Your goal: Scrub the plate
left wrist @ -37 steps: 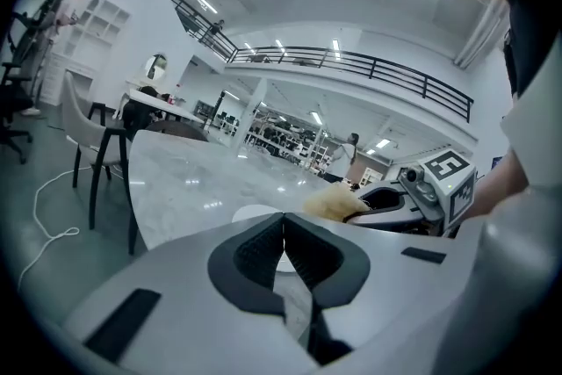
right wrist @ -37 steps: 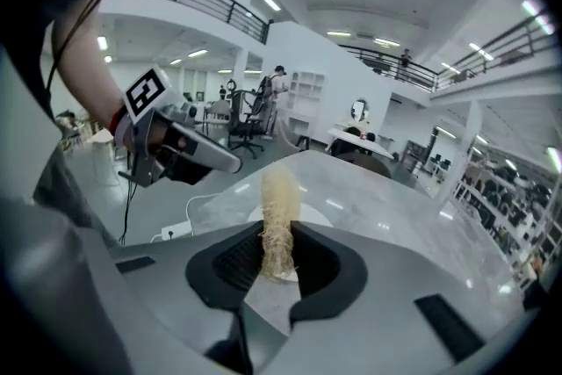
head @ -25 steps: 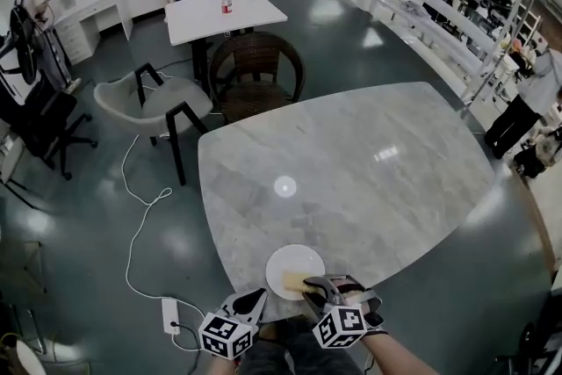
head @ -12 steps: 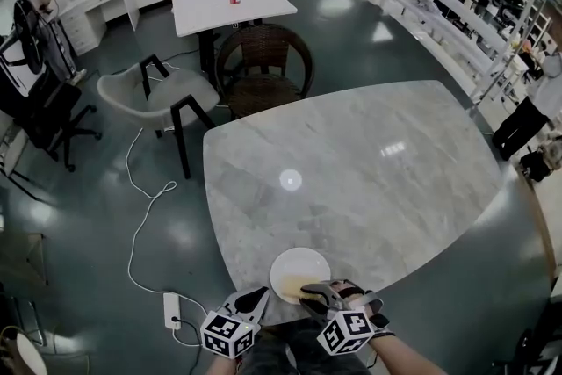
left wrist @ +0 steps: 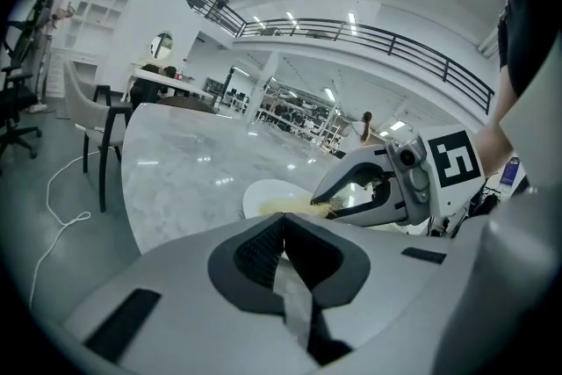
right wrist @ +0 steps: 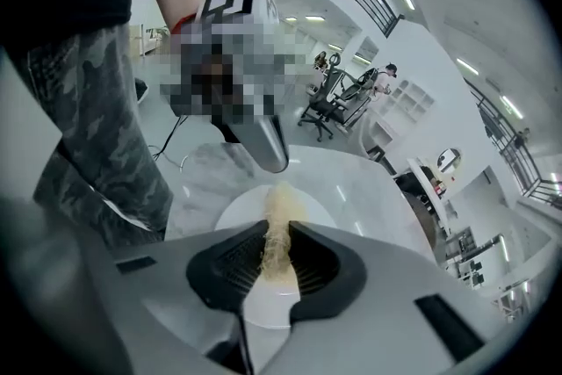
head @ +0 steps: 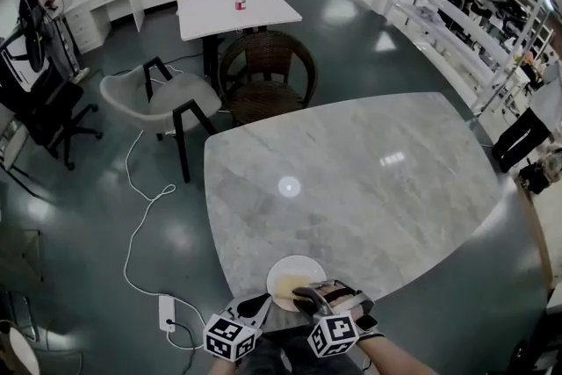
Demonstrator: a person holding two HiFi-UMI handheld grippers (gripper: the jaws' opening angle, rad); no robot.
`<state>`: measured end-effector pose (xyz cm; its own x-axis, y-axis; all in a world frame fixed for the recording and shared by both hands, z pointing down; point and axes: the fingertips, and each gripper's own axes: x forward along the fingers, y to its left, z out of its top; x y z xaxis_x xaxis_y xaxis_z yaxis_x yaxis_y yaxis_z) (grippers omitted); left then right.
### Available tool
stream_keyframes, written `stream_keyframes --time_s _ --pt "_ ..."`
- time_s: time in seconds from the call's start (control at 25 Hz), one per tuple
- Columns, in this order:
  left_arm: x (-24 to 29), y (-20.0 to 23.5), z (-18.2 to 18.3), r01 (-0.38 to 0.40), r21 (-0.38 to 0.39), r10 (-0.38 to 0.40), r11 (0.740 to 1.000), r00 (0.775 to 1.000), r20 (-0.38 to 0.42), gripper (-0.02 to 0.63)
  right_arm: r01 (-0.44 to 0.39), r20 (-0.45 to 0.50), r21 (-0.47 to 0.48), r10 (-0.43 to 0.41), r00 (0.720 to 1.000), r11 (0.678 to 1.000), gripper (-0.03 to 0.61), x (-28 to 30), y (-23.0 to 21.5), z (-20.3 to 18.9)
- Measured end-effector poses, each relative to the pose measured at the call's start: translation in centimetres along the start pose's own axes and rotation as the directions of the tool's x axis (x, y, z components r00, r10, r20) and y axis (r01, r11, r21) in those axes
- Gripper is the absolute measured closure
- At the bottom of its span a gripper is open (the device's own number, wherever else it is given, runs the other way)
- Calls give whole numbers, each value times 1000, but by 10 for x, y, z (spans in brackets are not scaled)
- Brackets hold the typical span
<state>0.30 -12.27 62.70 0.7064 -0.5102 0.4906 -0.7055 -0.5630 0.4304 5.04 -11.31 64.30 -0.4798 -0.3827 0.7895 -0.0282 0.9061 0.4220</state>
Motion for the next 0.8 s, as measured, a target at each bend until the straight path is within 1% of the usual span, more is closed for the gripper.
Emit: stream_keyframes --time_s 0.28,0.44,0.64,0.8 --pt "6 -5 -6 7 -7 -7 1000 1000 -14 603 43 -31 -16 -44 999 999 502 3 -15 -7" --pt "9 -3 -6 12 -8 -12 1000 1000 -14 603 73 -64 -1 -73 995 997 502 1 -21 -16" --pt "12 -2 -3 17 -4 -17 1000 1000 -19 603 60 -82 24 -57 995 998 502 -5 -12 -27" --pt "13 -2 0 22 -1 -22 1000 1000 -19 603 36 -77 44 -32 996 998 502 -11 0 -26"
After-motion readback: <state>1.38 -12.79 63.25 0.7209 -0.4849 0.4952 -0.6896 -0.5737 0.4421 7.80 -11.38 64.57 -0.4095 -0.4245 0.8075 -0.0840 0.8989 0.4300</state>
